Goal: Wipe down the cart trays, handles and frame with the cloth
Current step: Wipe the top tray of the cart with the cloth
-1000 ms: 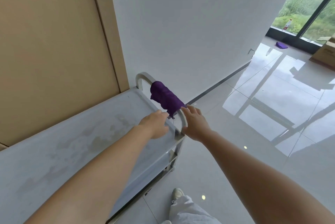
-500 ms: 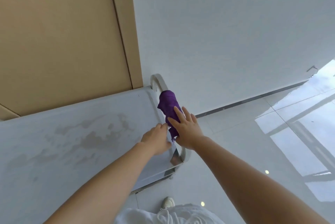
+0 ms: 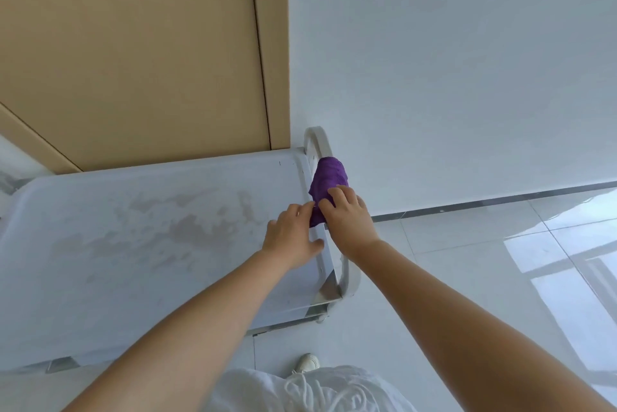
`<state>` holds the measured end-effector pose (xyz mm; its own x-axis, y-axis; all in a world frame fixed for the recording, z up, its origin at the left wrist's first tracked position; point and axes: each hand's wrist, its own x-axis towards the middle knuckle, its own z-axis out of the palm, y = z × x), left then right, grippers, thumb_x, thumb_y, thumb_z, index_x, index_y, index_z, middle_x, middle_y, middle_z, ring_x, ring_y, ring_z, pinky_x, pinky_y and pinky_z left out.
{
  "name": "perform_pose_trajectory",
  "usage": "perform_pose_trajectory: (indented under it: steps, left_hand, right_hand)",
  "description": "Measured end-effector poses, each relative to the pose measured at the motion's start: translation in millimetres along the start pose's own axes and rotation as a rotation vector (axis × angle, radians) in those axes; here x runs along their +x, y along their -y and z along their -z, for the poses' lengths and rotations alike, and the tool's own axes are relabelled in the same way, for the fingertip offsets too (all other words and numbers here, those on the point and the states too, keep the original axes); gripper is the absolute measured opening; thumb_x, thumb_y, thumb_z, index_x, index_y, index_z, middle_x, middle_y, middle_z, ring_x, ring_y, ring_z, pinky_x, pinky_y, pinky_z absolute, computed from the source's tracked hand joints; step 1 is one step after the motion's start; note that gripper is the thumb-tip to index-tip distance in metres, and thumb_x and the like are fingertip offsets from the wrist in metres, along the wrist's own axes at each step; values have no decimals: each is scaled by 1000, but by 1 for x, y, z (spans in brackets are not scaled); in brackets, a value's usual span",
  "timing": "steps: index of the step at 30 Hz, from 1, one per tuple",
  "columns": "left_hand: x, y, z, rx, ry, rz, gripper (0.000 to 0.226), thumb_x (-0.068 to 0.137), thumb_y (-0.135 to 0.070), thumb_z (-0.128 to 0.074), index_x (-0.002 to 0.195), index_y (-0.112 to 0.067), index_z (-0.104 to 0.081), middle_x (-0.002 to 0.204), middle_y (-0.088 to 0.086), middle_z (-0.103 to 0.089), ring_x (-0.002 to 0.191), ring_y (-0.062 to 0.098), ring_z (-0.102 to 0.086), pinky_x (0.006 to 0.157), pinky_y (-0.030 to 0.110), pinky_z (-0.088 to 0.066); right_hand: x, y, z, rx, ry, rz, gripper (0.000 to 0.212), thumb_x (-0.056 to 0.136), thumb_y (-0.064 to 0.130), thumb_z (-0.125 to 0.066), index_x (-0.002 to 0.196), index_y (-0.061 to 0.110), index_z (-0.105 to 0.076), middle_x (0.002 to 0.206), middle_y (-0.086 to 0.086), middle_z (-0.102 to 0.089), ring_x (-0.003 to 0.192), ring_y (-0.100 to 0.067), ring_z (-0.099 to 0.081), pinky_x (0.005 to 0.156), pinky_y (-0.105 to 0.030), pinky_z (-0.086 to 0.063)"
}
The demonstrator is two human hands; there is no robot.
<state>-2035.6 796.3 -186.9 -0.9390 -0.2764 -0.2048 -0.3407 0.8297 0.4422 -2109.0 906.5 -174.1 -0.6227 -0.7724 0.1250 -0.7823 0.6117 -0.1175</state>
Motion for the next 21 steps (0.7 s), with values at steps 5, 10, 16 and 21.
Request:
perform_pose_trajectory:
  steps: [5,10,16,21]
  left_hand:
    - [-6,4,14,-254,-188,85,91,69,-49,-73,141,-19,-26,126,-3,-52,120,21,-45,96,42,-41]
    - [-32,22,32,-485,-179,164,130,55,-49,-82,148,-26,6,112,-10,-56,110,19,-54,94,44,-45]
    - [-87,65,55,-885,8,204,60,66,-36,-82,117,-20,-54,109,-2,-66,93,9,-64,76,23,-52]
    - [-142,115,71,-1009,111,274,17,79,-22,-74,93,-19,-65,94,2,-70,84,16,-66,75,25,-54]
  right_hand:
    - [9,20,23,84,92,-41,16,87,1,-52,102,7,-50,92,-7,-56,79,-24,-49,63,-31,-36]
    - [14,62,49,410,181,-113,15,96,13,-40,102,4,-50,86,-10,-62,74,-28,-57,66,-36,-46]
    - [7,113,55,876,243,-298,19,93,16,-49,82,3,-57,74,-5,-57,66,-16,-51,58,-23,-41]
    - [-2,164,36,1046,253,-461,19,90,19,-56,84,2,-60,76,-9,-61,69,-22,-55,63,-33,-48]
